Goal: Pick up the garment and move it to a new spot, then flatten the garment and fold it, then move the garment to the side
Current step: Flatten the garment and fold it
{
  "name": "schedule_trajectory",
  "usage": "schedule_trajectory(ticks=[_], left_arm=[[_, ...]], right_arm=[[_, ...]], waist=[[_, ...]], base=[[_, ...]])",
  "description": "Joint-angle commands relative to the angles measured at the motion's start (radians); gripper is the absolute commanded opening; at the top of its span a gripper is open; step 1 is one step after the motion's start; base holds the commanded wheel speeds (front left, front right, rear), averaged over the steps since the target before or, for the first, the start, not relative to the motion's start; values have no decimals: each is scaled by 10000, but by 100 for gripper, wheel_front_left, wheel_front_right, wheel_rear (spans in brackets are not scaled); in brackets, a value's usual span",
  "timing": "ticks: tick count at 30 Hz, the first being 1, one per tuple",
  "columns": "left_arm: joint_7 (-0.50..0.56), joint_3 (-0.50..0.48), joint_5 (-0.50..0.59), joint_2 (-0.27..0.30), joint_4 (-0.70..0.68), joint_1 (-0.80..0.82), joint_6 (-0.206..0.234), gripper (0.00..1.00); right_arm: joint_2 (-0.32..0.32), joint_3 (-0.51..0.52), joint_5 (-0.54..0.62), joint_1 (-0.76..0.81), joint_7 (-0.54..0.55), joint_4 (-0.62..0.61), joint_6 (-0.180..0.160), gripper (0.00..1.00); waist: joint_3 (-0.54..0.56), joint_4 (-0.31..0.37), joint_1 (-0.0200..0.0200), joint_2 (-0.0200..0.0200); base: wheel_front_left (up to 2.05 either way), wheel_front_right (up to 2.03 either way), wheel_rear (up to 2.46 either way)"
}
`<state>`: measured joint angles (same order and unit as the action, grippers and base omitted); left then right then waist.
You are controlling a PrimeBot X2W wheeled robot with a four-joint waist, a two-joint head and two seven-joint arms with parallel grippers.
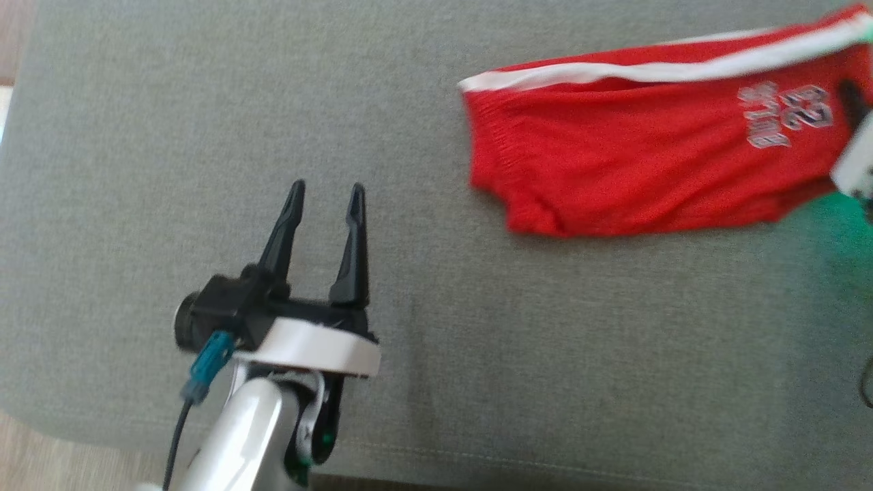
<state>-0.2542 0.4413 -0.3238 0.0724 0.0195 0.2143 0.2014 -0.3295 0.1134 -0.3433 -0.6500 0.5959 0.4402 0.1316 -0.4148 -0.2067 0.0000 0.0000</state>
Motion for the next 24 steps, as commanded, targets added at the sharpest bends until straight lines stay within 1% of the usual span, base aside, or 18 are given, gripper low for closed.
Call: schedule_trajectory(ticks=[1, 6, 9, 11, 13, 16, 19, 21, 22, 23, 24], left_arm=[[-75, -519, 273, 1, -434, -189, -99, 100], [-75, -1096, 603, -133, -459, -787, -460, 100], [-75, -1326, 630, -189, -424, -1035, -600, 100], [-75, -1394, 654, -207, -400, -1153, -675, 100], [-75, -1352, 556, -214, -420, -1256, -668, 100], [-75, -1252, 385, -218, -456, -1392, -572, 100], [-76, -1116, 175, -219, -387, -1438, -474, 100], [-76, -991, 128, -219, -339, -1408, -454, 100], [-76, -991, 128, -219, -339, -1408, -454, 100], [-76, -926, 112, -219, -305, -1392, -449, 100], [-76, -780, 60, -220, -233, -1359, -433, 100]], right_arm=[[-387, 225, -37, 223, -254, -237, -9, 0], [-989, 1376, 55, 525, -992, -76, -9, 0], [-1052, 1770, 77, 494, -1130, -292, -9, 0], [-978, 1752, 68, 421, -1094, -616, -9, 0], [-781, 1450, -20, 397, -959, -1094, -9, 0], [-374, 624, -212, 500, -617, -1905, -9, 0], [169, -249, -227, 580, -237, -2519, -9, 0], [648, -769, -187, 611, -11, -2685, -9, 0], [648, -769, -187, 611, -11, -2685, -9, 0], [871, -1012, -127, 620, 66, -2683, -9, 0], [1268, -1411, 49, 635, 149, -2509, -9, 0]], waist=[[267, 201, 0, 0], [517, 257, 0, 0], [598, 249, 0, 0], [640, 230, 0, 0], [692, 195, 0, 0], [756, 134, 0, 0], [780, -20, 0, 0], [776, -136, 0, 0], [776, -136, 0, 0], [773, -195, 0, 0], [782, -334, 0, 0]], base=[[0, 0, 0], [0, 0, 0], [0, 0, 0], [0, 0, 0], [0, 0, 0], [0, 0, 0], [0, 0, 0], [0, 0, 0], [0, 0, 0], [0, 0, 0], [0, 0, 0]])
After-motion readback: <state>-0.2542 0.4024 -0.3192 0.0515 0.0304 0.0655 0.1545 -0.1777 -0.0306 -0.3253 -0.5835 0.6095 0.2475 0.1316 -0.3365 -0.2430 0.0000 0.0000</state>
